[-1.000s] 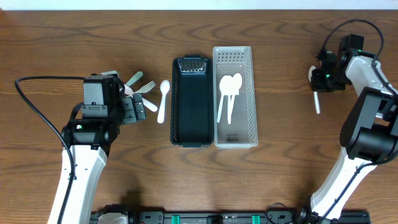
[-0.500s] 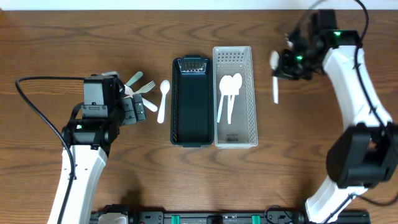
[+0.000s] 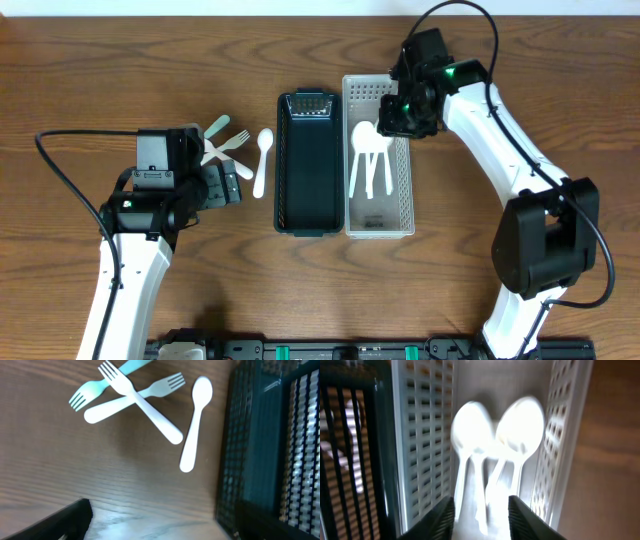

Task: Pack container
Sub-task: 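Place the last spoon into the white tray and lift away, then move left gripper to the forks and grasp a white fork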

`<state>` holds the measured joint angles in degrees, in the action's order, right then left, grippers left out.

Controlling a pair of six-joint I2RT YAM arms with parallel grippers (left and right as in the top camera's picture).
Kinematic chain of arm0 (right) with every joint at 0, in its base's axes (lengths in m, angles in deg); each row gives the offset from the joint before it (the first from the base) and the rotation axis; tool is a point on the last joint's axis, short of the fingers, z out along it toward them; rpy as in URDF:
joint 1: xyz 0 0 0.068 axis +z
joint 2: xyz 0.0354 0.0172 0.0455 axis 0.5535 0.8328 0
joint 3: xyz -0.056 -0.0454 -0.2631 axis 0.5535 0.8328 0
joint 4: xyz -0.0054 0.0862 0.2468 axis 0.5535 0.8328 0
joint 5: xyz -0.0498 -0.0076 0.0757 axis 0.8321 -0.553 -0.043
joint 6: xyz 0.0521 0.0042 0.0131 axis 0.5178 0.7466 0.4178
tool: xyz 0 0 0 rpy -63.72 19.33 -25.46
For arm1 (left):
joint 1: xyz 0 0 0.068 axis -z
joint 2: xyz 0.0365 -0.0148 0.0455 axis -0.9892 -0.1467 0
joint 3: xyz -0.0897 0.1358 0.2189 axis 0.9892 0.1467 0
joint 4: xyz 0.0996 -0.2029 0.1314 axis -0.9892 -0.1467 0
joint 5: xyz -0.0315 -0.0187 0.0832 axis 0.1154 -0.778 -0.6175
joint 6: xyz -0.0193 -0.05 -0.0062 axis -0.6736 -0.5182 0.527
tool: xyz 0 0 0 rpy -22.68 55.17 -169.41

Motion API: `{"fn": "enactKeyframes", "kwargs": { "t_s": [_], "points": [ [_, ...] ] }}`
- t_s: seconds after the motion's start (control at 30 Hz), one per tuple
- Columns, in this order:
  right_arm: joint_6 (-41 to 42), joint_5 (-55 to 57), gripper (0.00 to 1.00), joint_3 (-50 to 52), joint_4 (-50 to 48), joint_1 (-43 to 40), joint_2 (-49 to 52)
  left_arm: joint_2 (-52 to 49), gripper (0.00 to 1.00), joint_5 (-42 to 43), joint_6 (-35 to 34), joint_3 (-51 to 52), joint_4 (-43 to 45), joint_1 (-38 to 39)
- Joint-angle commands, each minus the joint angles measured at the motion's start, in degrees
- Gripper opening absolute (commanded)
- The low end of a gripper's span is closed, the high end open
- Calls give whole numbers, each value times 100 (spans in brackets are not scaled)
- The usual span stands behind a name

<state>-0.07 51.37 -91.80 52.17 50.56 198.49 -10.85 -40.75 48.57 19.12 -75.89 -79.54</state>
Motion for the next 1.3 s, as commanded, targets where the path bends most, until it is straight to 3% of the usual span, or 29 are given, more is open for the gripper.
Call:
{"fn": "enactKeyframes", "kwargs": {
  "t_s": [0.0,0.1,0.27,0.5,0.93,1.27],
  "points": [
    [-240,103,50,-199,-160,-227,-275,-22,82,-223,-940,-111,68,-24],
    [-236,105,60,-319,-269,-629,-505,-140,82,-452,-1338,-116,168,-24],
    [-238,105,67,-315,-153,-1543,-629,-782,81,-612,-2330,-131,328,-46],
    [-238,105,67,-306,409,-2450,-498,-2273,76,-466,-4013,-186,1279,-46],
    [-564,105,63,-306,837,-2592,-498,-4299,74,15,-4236,-1394,1543,-52],
    [-603,109,60,-306,916,-2594,-498,-4577,55,-33,-4011,-1427,1360,-173]
  ]
}}
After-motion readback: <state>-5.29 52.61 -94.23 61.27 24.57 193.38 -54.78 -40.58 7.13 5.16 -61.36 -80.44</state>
